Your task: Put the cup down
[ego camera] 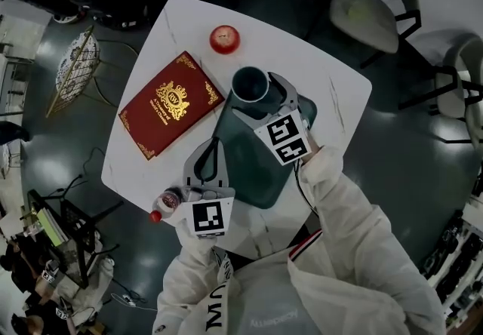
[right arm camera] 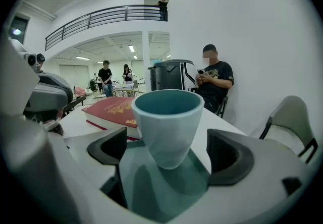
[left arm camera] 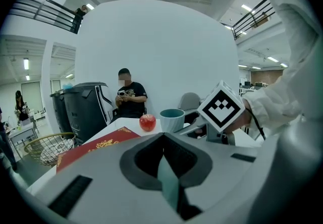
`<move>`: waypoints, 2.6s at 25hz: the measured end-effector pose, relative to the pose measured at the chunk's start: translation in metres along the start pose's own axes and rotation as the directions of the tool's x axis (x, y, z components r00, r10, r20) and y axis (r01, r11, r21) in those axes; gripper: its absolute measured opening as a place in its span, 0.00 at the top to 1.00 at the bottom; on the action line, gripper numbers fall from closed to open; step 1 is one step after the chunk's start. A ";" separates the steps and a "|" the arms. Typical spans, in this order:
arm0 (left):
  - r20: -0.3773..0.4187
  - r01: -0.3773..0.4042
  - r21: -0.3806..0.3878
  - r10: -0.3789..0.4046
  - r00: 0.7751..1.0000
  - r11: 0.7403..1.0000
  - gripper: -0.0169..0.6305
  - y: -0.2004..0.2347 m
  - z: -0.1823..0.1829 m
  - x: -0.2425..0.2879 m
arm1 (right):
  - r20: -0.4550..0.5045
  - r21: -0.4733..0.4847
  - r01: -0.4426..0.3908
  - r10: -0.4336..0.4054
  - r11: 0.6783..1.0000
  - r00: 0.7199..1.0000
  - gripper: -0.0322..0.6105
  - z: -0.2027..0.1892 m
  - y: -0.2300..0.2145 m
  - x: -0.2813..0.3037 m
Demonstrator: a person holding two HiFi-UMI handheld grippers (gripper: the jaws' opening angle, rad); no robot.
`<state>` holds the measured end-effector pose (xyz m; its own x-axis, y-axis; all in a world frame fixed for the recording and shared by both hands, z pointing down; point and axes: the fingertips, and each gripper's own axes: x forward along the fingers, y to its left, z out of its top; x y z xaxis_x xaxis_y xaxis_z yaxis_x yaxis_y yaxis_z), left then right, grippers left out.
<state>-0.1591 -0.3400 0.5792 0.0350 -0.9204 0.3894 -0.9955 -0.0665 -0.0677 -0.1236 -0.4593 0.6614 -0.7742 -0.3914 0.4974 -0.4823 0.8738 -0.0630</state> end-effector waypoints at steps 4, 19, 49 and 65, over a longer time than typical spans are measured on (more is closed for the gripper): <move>0.020 0.026 0.021 -0.026 0.999 0.999 0.96 -0.007 0.005 -0.014 | 0.010 0.013 0.041 -0.041 0.999 0.999 0.20 0.000 0.002 -0.028; 0.096 0.094 0.096 -0.103 0.990 0.991 0.96 -0.038 0.024 -0.123 | 0.065 0.065 0.169 -0.173 0.984 0.983 0.21 0.001 0.075 -0.161; 0.194 0.100 0.132 -0.124 0.973 0.986 0.96 -0.058 0.021 -0.320 | 0.165 0.068 0.260 -0.268 0.963 0.949 0.21 0.012 0.249 -0.311; 0.218 0.130 0.135 -0.158 0.963 0.982 0.96 -0.057 0.010 -0.379 | 0.206 0.098 0.295 -0.309 0.951 0.928 0.24 0.006 0.311 -0.363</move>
<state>-0.1152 0.0090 0.4257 0.2098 -0.9601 0.1852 -0.9614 -0.2370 -0.1397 0.0053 -0.0468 0.4562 -0.6542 -0.6929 0.3032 -0.7268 0.6869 0.0017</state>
